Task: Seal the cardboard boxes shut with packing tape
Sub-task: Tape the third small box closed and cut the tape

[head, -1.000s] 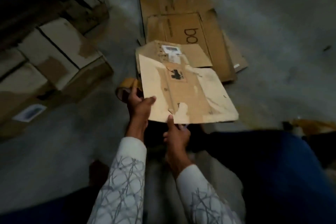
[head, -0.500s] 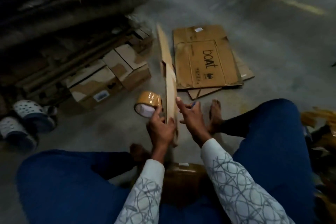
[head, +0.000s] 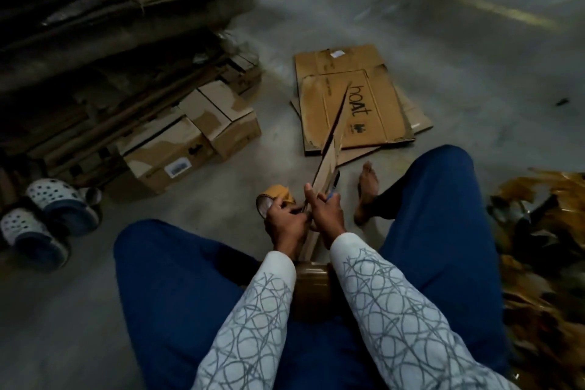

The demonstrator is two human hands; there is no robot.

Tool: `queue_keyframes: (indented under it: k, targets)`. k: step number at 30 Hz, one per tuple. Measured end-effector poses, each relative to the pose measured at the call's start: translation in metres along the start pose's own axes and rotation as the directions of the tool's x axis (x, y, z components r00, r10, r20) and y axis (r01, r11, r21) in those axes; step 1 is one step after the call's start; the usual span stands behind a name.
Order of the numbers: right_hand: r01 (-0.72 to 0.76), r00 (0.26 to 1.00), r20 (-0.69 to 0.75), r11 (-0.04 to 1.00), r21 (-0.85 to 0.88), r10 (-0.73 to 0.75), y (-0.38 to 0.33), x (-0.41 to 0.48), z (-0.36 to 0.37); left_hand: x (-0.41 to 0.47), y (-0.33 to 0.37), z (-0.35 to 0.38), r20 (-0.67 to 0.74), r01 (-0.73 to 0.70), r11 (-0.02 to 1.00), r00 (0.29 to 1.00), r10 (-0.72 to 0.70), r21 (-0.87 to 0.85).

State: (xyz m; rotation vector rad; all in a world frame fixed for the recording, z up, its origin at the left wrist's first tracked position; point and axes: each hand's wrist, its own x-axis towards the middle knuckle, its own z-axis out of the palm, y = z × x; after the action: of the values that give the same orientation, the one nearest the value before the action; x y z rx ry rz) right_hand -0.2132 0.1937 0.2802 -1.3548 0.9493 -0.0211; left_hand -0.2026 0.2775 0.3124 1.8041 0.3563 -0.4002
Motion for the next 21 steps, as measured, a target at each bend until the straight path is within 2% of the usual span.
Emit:
queue_keyframes:
  k: [4, 7, 10, 12, 15, 19, 21]
  targets:
    - [-0.007, 1.000, 0.018, 0.999, -0.033, 0.007, 0.000, 0.002, -0.009, 0.010, -0.011, 0.011, -0.007, 0.114, 0.983, 0.993, -0.116, -0.146]
    - [0.017, 1.000, 0.021, 0.995, -0.102, -0.015, 0.003, 0.005, -0.017, 0.007, -0.015, 0.018, -0.023, 0.149, 0.946, 0.987, -0.162, -0.288]
    - [0.004, 0.996, 0.087, 0.992, -0.124, 0.007, -0.002, -0.003, -0.022, 0.008, -0.014, 0.025, 0.010, 0.174, 0.909, 0.983, -0.184, -0.379]
    - [-0.018, 0.992, 0.120, 0.989, -0.149, 0.036, -0.003, -0.005, -0.022, 0.013, -0.020, 0.029, 0.061, 0.193, 0.898, 0.981, -0.184, -0.396]
    - [-0.001, 0.996, 0.082, 0.975, -0.223, 0.020, 0.002, 0.000, -0.020, 0.023, -0.032, 0.028, 0.093, 0.258, 0.891, 0.966, -0.241, -0.374]
    - [-0.017, 0.998, 0.050, 0.979, -0.202, 0.028, 0.017, 0.020, -0.015, 0.019, -0.026, 0.022, 0.185, 0.321, 0.830, 0.947, -0.264, -0.457]
    - [-0.029, 0.999, 0.019, 0.981, -0.190, 0.033, 0.028, 0.030, -0.013, 0.015, -0.023, 0.021, 0.242, 0.356, 0.826, 0.931, -0.273, -0.436]
